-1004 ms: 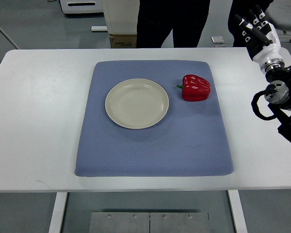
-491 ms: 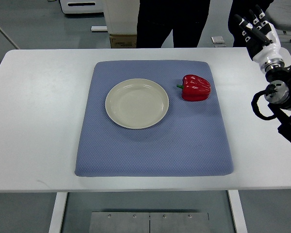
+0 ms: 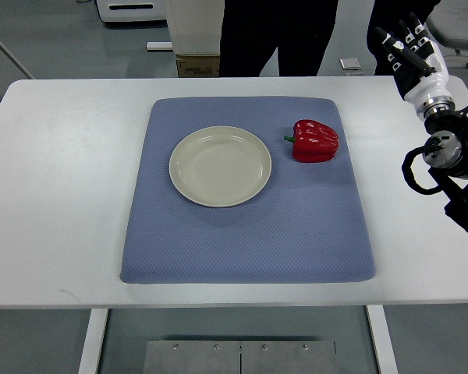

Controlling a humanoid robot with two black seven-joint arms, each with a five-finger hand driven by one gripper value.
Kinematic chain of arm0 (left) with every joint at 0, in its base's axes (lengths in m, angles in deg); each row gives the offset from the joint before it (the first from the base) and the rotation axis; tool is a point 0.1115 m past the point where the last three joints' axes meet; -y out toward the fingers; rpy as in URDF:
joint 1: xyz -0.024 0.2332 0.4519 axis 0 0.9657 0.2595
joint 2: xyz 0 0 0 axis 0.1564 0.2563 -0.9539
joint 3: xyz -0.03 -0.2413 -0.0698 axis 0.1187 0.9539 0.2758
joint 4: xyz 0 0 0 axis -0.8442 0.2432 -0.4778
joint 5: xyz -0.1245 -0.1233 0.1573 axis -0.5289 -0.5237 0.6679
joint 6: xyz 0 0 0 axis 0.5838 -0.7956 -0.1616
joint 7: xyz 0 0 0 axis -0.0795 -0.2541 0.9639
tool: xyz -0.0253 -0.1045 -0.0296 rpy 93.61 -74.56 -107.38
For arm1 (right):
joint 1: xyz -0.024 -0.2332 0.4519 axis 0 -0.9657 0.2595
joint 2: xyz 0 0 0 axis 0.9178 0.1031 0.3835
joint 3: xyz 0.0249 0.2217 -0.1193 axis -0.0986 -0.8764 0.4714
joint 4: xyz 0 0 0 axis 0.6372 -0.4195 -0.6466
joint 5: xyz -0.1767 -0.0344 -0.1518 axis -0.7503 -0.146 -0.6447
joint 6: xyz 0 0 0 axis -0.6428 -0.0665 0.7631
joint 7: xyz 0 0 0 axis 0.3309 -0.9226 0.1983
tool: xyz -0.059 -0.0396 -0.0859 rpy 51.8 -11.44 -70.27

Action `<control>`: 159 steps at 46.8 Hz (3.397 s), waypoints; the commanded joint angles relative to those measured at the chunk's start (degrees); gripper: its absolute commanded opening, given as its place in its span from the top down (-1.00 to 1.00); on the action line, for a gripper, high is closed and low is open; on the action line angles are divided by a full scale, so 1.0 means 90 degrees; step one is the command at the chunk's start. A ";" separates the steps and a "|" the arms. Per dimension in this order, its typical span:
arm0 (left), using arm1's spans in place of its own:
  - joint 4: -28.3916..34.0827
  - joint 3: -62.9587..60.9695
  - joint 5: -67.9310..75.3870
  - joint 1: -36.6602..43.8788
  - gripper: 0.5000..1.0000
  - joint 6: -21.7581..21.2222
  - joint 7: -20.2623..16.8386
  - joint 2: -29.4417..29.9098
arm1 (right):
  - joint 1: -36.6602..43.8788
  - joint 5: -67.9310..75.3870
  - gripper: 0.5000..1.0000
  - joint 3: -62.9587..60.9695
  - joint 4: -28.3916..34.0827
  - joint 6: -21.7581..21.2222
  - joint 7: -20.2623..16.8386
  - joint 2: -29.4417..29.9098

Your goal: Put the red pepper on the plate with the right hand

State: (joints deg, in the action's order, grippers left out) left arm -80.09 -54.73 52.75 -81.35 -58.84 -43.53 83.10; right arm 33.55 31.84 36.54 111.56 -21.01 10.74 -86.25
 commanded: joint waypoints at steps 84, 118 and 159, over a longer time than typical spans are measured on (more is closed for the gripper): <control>0.0000 0.0001 0.0009 0.0000 -1.00 0.0000 0.0001 0.0000 | 0.0234 0.0011 -1.00 0.0020 0.0079 0.0977 -0.0970 -0.0109; 0.0000 0.0001 -0.0001 0.0000 -1.00 0.0000 0.0001 0.0000 | 0.0683 0.0030 -1.00 -0.0078 0.0157 0.0284 -0.1469 -0.0646; 0.0000 0.0001 -0.0001 0.0000 -1.00 0.0000 0.0001 0.0000 | 0.3183 -0.1503 -1.00 0.6260 0.1466 0.0225 -0.2122 -0.0968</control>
State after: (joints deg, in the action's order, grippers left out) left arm -80.09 -54.73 52.75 -81.36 -58.85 -43.51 83.10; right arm 61.24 18.63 90.77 124.05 -19.01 -6.34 -95.21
